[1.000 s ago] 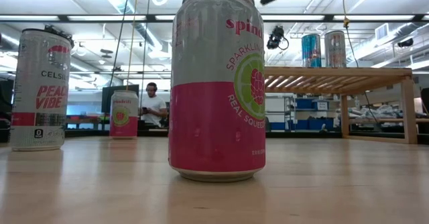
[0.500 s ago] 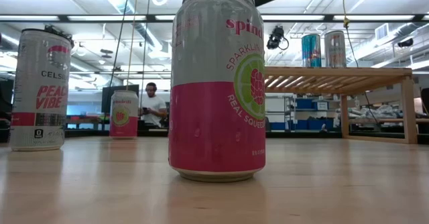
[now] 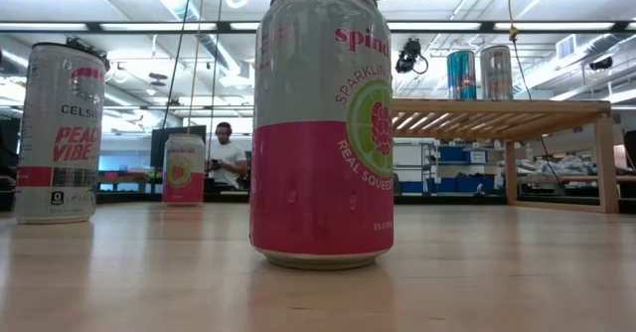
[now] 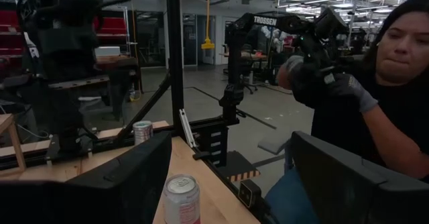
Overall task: Place canned beverage on shelf
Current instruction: Put the bottom pink-white soda can on the shelf
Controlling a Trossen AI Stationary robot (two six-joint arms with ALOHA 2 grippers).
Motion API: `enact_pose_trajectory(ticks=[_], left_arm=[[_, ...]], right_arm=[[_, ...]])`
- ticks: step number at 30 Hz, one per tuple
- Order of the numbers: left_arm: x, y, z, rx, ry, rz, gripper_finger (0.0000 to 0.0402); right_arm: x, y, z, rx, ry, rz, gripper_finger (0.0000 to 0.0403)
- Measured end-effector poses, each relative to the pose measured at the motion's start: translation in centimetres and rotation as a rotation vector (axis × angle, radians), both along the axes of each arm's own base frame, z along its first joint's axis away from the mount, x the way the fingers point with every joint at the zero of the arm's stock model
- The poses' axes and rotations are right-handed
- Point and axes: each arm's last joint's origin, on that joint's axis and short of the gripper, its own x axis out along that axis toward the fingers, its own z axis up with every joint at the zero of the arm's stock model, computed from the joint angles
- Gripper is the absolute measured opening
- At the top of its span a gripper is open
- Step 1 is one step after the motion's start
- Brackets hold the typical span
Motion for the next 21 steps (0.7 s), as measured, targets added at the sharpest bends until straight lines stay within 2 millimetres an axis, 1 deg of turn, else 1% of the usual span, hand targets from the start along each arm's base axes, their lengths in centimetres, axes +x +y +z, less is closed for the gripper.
enact_pose_trajectory(ticks=[3,5,8,10,13,21], left_arm=[[0.0,0.0,0.0,0.0,0.0,0.0,0.0316],[0.0,0.0,0.0,0.0,0.0,0.0,0.0316],[0.0,0.0,0.0,-0.001,-0.001,0.0,0.0316],[0.0,0.0,0.0,-0.001,-0.001,0.0,0.0316],[0.0,0.0,0.0,-0.001,-0.001,0.0,0.0316],[0.0,0.0,0.0,-0.001,-0.001,0.0,0.0316]], right_arm=[[0.2,0.2,0.2,0.02,-0.025,0.025,0.0389],[0.2,0.4,0.3,0.063,-0.028,0.071,0.0389],[0.2,1.3,0.5,0.113,-0.045,0.158,0.0389],[0.0,1.9,0.5,0.093,-0.046,0.197,0.0389],[-0.2,2.4,0.5,0.082,-0.049,0.207,0.0389],[-0.3,3.2,0.7,0.065,-0.085,0.238,0.0389]])
